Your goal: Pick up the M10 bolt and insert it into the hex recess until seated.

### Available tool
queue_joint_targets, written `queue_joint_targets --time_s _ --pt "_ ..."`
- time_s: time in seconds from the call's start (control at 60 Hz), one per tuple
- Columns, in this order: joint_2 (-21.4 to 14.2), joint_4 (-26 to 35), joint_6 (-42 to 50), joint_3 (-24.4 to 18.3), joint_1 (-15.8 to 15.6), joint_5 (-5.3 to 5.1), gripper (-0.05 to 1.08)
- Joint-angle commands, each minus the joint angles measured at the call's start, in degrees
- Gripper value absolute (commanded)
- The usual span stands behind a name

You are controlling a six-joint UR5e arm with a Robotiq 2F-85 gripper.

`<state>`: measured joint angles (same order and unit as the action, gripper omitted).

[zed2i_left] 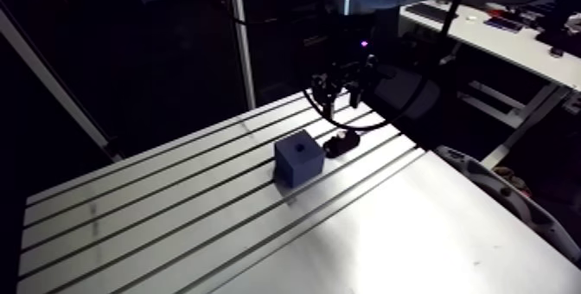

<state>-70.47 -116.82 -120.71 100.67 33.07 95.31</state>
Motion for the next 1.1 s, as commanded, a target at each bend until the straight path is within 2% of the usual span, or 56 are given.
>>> queue_joint_targets --time_s 0.017,1.1 --pt "1.1 0.0 0.1 -0.1 0.0 0.0 0.37" --pt "4.1 2.3 -0.4 -1.3 0.0 0.09 0.43"
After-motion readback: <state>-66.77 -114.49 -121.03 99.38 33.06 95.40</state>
